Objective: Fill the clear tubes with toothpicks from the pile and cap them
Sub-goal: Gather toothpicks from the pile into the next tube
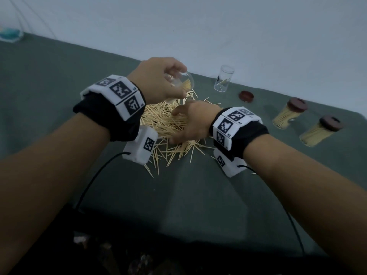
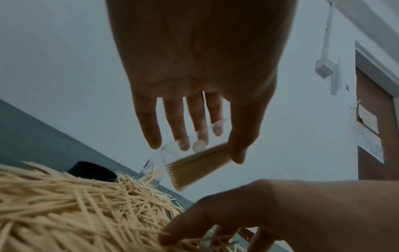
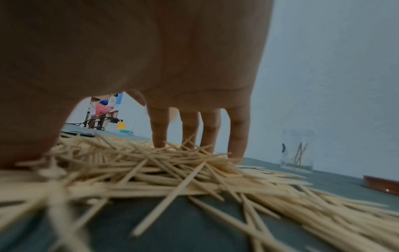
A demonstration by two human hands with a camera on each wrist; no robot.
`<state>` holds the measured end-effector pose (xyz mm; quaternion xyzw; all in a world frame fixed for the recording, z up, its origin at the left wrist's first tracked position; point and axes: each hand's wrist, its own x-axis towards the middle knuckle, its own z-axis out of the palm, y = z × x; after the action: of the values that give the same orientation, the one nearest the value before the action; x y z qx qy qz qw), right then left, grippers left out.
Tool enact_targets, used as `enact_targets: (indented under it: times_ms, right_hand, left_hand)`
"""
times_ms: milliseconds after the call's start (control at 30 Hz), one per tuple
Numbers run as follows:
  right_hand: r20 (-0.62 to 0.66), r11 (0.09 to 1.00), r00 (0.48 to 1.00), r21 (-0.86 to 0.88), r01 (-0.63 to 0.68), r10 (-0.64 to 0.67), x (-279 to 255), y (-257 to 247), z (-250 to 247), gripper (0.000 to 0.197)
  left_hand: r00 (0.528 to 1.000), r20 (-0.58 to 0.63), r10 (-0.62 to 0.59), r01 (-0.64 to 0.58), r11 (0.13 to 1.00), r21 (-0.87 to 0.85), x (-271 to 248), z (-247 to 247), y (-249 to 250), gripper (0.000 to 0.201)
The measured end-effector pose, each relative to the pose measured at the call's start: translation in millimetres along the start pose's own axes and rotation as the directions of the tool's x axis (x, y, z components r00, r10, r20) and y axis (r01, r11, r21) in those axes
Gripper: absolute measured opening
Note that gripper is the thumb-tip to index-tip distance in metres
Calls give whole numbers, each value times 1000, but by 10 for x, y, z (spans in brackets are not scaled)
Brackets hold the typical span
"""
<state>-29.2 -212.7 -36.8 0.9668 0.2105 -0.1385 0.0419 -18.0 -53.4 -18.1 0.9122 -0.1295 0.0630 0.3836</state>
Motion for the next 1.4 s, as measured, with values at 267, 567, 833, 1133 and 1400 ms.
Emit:
enact_targets:
  times_ms: [267, 567, 833, 1133, 1400]
  right_hand:
    - [-103, 993, 991, 83, 88, -79, -25, 104, 21, 59]
    - [-137, 995, 990, 79, 54, -43, 67, 15, 8, 52]
    - [-164, 996, 983, 25, 83, -78, 23, 77, -24, 51]
    - [-234, 974, 972, 211, 85, -34, 37, 264, 17, 37]
    - [-320, 946, 947, 303, 114, -11, -40, 358, 20, 38]
  left_hand:
    - [1000, 4, -3, 3, 1000, 10, -39, -57, -5, 62]
    - [1000, 10, -13, 12, 999, 50, -73, -103, -24, 64]
    - [1000, -5, -8, 9, 994, 105, -76, -171, -69, 63]
    - [1000, -4, -11, 11, 993, 116, -66, -149, -69, 62]
    - [1000, -3, -20, 20, 992, 123, -74, -146, -57, 62]
